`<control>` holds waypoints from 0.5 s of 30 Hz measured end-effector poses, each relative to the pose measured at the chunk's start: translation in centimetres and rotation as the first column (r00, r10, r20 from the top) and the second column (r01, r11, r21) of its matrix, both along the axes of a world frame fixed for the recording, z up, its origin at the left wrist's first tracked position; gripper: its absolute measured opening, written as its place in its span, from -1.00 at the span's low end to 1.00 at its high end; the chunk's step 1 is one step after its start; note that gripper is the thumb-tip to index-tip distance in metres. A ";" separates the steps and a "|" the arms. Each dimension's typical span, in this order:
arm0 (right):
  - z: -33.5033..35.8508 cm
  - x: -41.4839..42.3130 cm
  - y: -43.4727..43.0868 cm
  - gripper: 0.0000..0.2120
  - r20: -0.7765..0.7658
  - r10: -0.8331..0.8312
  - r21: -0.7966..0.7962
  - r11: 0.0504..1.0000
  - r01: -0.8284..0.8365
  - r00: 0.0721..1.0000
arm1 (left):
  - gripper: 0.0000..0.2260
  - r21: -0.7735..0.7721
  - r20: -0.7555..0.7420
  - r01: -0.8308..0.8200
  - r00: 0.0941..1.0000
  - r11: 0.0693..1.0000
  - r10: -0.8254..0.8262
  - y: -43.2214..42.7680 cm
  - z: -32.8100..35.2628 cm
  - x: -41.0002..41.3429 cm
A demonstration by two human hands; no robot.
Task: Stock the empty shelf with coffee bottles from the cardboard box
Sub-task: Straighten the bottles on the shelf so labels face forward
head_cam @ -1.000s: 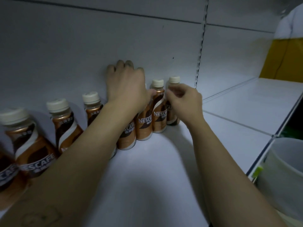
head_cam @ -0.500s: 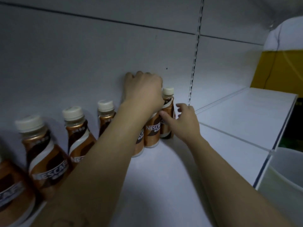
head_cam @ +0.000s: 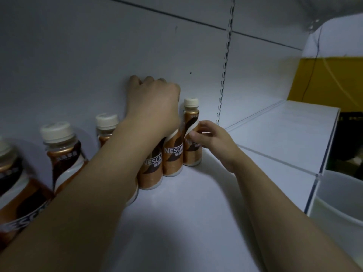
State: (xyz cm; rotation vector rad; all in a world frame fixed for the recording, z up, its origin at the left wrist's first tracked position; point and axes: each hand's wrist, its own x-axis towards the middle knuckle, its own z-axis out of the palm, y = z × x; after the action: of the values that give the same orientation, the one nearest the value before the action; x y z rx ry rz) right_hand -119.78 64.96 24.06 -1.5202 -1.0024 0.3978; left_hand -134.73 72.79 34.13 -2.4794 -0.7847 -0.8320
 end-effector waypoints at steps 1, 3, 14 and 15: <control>-0.2 -0.1 0.0 -0.73 0.053 -0.032 -0.023 0.999 0.033 0.998 | -0.76 0.001 0.004 0.004 1.000 1.000 -0.004 0.0 0.0 0.0; -0.5 -0.1 0.0 -0.78 0.088 -0.089 -0.030 0.995 0.092 0.992 | -0.77 0.000 0.007 0.008 1.000 1.000 -0.008 0.0 -0.1 0.0; -1.2 -0.9 0.5 -0.75 0.017 -0.072 0.023 0.997 0.072 0.997 | -0.75 0.010 0.013 0.005 1.000 1.000 -0.006 0.1 -0.1 0.1; -1.2 -1.0 0.5 -0.75 0.009 -0.068 0.029 0.997 0.067 0.998 | -0.75 0.010 0.015 0.006 1.000 1.000 -0.007 0.0 -0.2 0.1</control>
State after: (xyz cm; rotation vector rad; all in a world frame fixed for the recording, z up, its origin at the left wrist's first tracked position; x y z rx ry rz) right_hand -120.82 65.45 22.82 -1.5271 -0.9580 0.3269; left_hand -134.64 72.84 33.97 -2.4710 -0.7763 -0.8561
